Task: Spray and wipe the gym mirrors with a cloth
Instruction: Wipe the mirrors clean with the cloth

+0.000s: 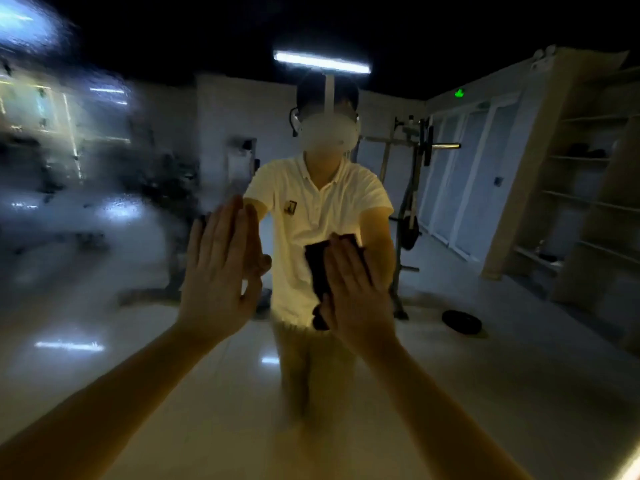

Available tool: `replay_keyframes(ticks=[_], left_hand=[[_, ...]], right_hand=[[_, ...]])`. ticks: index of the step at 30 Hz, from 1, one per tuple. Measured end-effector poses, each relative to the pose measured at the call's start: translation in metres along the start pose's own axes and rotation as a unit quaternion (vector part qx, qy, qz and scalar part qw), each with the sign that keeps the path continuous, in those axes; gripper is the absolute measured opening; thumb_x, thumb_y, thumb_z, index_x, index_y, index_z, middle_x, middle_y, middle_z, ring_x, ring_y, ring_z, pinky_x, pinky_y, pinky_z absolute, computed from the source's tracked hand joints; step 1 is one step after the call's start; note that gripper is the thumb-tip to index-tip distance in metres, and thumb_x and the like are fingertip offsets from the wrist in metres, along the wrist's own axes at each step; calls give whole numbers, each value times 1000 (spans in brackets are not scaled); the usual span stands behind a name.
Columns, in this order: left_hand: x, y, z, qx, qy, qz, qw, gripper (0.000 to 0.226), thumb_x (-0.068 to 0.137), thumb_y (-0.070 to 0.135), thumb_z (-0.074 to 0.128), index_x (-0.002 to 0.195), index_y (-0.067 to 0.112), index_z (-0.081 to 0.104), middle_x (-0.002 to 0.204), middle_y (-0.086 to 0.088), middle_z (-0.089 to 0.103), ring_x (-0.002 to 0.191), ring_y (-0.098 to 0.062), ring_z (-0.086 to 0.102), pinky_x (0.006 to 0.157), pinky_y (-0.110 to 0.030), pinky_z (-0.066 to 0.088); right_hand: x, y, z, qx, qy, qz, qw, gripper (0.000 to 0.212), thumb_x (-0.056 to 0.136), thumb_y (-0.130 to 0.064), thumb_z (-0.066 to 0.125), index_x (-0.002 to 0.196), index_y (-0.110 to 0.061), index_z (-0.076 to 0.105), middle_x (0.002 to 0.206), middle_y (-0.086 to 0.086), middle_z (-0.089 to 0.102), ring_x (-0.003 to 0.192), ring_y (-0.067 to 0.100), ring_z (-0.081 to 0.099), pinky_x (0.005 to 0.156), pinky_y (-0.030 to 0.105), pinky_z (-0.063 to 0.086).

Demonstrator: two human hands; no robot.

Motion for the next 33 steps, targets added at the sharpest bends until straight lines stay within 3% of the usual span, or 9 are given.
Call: replay_keyframes(ticks=[3, 7, 13, 16, 19, 22, 27, 30, 33], left_hand=[[-34, 13, 15, 37, -55, -19, 998, 84, 100, 40, 58, 161, -5, 23, 171, -25, 16, 161, -38, 13, 129, -59, 11], [-49, 18, 26, 77, -117, -40, 989, 96, 96, 54, 60, 163, -3, 20, 173, -22, 13, 162, -36, 9, 129, -59, 16], [-49, 21, 24, 84, -139, -58, 985, 100, 95, 55, 57, 164, -2, 15, 173, -22, 9, 162, -37, 5, 131, -53, 8], [-51, 17, 21, 66, -150, -50, 985, 98, 94, 56, 51, 164, -1, 15, 174, -21, 9, 162, -36, 5, 131, -53, 10], [-51, 8, 15, 26, -150, -14, 988, 92, 93, 45, 53, 165, 2, 15, 174, -19, 9, 162, -33, 6, 130, -56, 14], [-57, -1, 2, -17, -130, 14, 991, 89, 89, 26, 58, 165, 4, 18, 173, -18, 14, 162, -30, 9, 132, -50, 9], [-89, -44, -8, -36, -110, 12, 993, 85, 79, 4, 58, 159, -8, 28, 170, -23, 17, 162, -31, 7, 131, -50, 6], [-101, -60, -6, -47, -126, 29, 991, 80, 86, 13, 53, 159, -5, 28, 171, -23, 15, 161, -36, 10, 131, -51, 5], [-105, -58, 3, -66, -138, 83, 985, 77, 93, 25, 55, 159, -6, 30, 172, -22, 16, 160, -40, 15, 130, -55, 8]], right_hand=[[-47, 57, -2, 13, 5, 110, 994, 70, 100, -30, 51, 158, 2, 27, 167, 22, 19, 157, 37, 15, 127, 55, 15], [-98, 108, -3, 42, 21, 279, 959, 70, 101, -27, 39, 160, 5, 19, 167, 26, 19, 155, 42, 18, 126, 58, 19], [-89, 76, 12, 64, 56, 396, 914, 77, 91, -19, 42, 159, 9, 16, 166, 30, 16, 156, 43, 12, 126, 59, 17], [-72, 30, 19, 73, 81, 334, 936, 68, 103, -24, 41, 159, 6, 17, 165, 28, 21, 156, 41, 15, 124, 61, 22], [-49, -20, 26, 93, 93, 292, 947, 81, 97, -21, 61, 160, 2, 15, 167, 23, 16, 157, 38, 12, 126, 58, 17], [-30, -74, 33, 114, 72, 236, 962, 73, 99, -23, 48, 160, 0, 14, 168, 20, 13, 158, 35, 10, 126, 58, 18], [-17, -164, 46, 153, 2, 114, 982, 87, 85, -20, 71, 159, -2, 27, 169, 14, 12, 159, 31, 10, 129, 52, 9], [-32, -172, 47, 129, -35, 54, 990, 71, 95, -23, 59, 158, -4, 32, 170, 13, 18, 159, 29, 8, 129, 50, 14], [-56, -139, 49, 116, -8, 122, 986, 67, 98, -24, 57, 156, -3, 32, 166, 16, 27, 159, 30, 12, 126, 52, 23]])
Point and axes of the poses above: each hand's wrist, its own x-axis towards the middle knuckle, its own z-axis out of the palm, y = z × x, the point moved 2 cm from there along x, towards the middle knuckle
